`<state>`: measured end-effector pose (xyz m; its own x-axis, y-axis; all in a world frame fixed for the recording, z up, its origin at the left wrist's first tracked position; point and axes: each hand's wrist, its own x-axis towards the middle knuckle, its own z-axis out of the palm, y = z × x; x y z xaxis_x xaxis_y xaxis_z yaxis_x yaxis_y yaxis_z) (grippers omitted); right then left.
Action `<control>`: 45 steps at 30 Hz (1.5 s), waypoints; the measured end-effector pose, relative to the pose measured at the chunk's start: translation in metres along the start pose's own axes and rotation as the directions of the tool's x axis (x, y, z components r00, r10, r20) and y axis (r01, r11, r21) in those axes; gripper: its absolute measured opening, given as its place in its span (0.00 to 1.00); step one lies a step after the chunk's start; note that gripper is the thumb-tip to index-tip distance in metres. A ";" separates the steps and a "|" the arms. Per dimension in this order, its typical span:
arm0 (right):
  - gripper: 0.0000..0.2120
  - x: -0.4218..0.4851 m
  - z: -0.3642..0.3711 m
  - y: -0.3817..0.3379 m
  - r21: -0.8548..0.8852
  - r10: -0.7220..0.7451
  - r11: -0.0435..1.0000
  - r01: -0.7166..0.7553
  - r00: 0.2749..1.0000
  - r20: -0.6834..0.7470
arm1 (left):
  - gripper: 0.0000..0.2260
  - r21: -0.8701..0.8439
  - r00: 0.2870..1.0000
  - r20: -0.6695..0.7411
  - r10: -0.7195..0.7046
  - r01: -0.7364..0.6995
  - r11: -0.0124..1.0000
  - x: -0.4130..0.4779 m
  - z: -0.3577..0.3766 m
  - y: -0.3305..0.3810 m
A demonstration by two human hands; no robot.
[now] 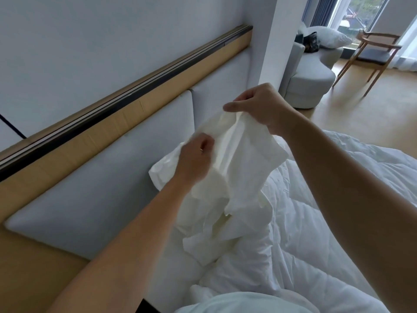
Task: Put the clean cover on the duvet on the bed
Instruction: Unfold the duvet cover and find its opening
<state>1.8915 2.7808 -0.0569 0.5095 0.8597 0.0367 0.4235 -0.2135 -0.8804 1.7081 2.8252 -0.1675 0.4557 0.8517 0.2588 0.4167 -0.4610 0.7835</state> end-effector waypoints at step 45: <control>0.31 -0.071 0.108 0.085 -0.324 -0.105 0.929 0.179 0.967 0.233 | 0.15 0.099 0.977 0.211 -0.029 0.008 0.995 0.025 -0.004 0.004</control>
<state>1.8103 2.7516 -0.1854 0.2738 0.9616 0.0174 0.7271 -0.1951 -0.6582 1.7183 2.8454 -0.1556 0.5994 0.7927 0.1107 0.4960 -0.4765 0.7259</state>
